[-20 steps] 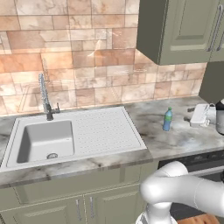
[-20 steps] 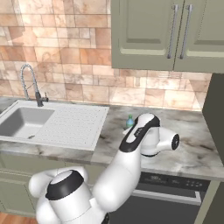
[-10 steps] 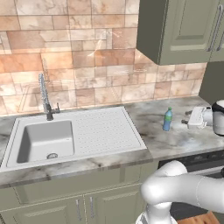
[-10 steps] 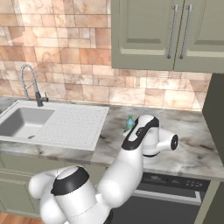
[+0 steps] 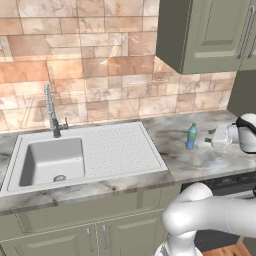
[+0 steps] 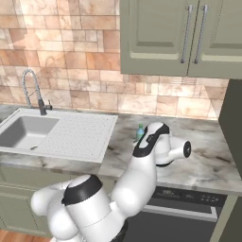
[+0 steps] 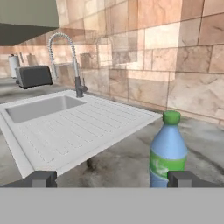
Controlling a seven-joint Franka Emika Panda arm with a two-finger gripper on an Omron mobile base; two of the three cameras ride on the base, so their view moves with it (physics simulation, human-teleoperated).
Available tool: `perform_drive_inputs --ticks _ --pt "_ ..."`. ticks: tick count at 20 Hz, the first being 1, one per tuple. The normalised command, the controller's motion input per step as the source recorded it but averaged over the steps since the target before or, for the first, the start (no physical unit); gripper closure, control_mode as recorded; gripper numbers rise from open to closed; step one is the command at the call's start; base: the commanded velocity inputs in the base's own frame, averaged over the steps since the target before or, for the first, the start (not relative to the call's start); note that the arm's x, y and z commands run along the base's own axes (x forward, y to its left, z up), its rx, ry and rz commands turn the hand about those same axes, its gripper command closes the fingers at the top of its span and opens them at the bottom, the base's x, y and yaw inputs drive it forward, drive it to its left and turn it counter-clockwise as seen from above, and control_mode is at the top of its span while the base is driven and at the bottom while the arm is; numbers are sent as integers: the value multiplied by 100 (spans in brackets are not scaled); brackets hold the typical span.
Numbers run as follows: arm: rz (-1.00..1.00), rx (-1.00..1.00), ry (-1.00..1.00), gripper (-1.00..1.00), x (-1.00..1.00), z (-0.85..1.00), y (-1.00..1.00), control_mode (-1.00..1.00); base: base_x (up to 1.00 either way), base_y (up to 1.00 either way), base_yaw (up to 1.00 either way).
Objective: Take the bottled waters from the counter and place them in the freezer to freeze. Close the freezer door after placing the bottles.
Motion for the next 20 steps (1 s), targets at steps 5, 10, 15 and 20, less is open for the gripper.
perform_drive_inputs --ticks 5,10,15,20 --pt "0 0 9 -100 2 -23 0 -100 0 0 0" --pt "0 0 1 -100 0 -9 0 -100 0 0 0" --pt "1 0 -1 -100 0 0 0 -100 0 0 0" --pt "4 0 -2 -100 8 0 0 -100 0 0 0"
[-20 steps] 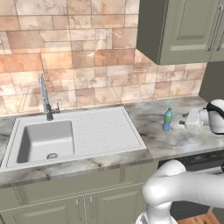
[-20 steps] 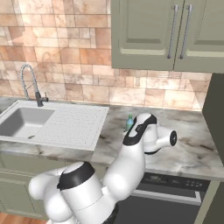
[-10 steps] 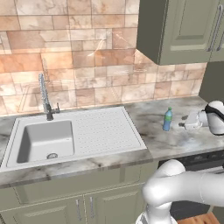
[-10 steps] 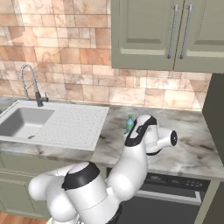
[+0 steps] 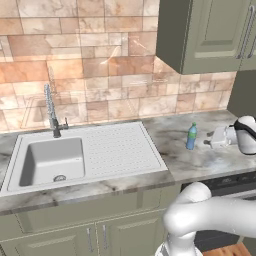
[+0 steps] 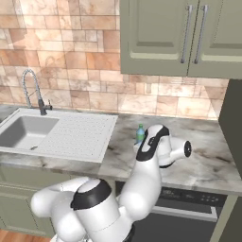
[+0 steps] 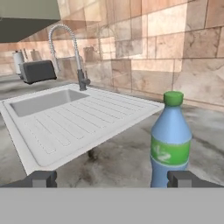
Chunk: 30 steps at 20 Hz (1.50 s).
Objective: Take the bottled waters from the counter and place them in the freezer to freeze. Close the freezer door after placing the bottles.
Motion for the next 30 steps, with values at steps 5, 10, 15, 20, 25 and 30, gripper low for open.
perform_drive_inputs --ticks 5,10,15,20,25,30 --pt "6 -2 -1 -100 12 0 3 -100 0 0 0" --pt "5 -1 0 -100 26 0 0 -100 0 0 0" --pt "5 0 0 -100 30 0 0 -100 0 0 0" --pt "4 0 0 -100 38 0 -11 -100 0 0 0" --pt "0 0 0 -100 25 0 -14 -100 0 0 0" --pt "0 0 0 -100 20 0 -6 -100 0 0 0"
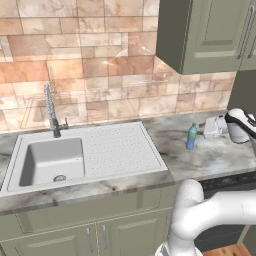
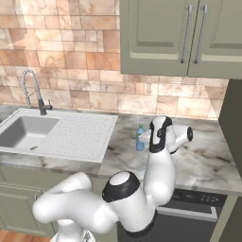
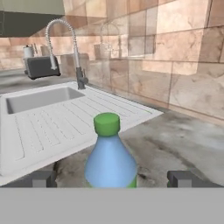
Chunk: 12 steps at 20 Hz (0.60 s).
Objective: Take the bottled waters from the counter and place them in the freezer to freeze. Close the freezer door after placing the bottles.
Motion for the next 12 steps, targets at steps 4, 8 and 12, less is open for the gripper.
perform_drive_inputs --ticks 4,8,12 --pt "0 0 1 -100 23 -4 -8 -100 0 0 0" --pt "0 0 0 -100 16 -15 -1 -100 0 0 0" --pt "3 0 0 -100 0 -16 0 -100 0 0 0"
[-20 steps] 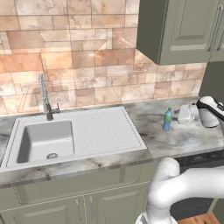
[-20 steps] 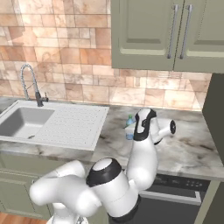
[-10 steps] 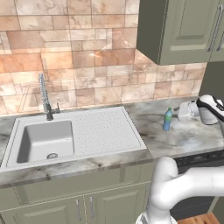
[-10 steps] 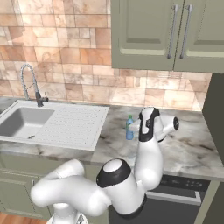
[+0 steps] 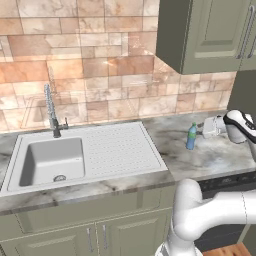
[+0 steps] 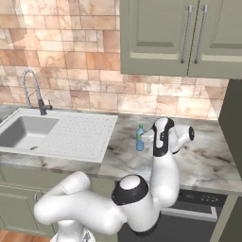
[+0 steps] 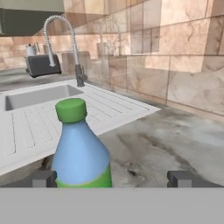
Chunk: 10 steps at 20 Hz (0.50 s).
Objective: Take the bottled waters from the counter and place them in the freezer to freeze. Close the freezer door after placing the bottles.
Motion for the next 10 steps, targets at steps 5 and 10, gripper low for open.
perform_drive_inputs --ticks 5,10 --pt "0 0 0 -100 -8 -10 0 -100 0 0 0" --pt "1 0 0 -100 -3 -1 0 -100 0 0 0"
